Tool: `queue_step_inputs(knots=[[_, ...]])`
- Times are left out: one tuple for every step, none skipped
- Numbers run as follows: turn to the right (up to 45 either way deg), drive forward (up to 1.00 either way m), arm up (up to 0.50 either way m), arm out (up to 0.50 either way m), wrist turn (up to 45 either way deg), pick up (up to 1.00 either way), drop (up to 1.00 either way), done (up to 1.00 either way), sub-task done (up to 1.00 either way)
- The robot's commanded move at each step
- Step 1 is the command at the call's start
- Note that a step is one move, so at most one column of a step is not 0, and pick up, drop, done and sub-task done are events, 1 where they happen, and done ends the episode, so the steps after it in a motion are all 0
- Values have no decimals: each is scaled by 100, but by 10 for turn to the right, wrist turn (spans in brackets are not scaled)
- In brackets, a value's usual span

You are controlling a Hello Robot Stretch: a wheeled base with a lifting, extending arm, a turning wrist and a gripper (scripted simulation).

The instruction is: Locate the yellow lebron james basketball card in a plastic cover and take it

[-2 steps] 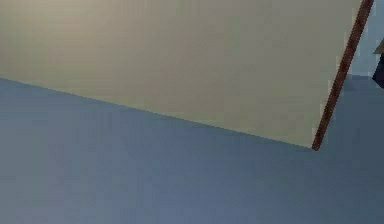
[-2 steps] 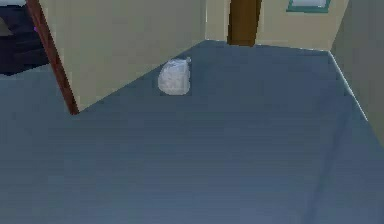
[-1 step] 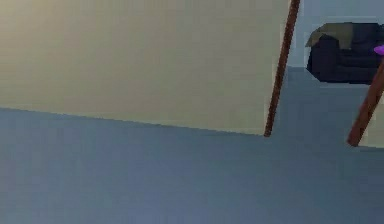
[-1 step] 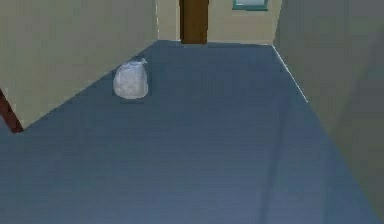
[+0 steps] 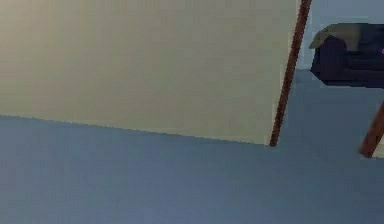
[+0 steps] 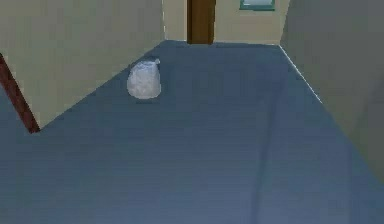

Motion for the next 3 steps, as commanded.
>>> queue_step_inputs(knots=[[-450,0,0,0,0,0,0,0,0],[-450,0,0,0,0,0,0,0,0],[-30,0,0,0,0,0,0,0,0]])
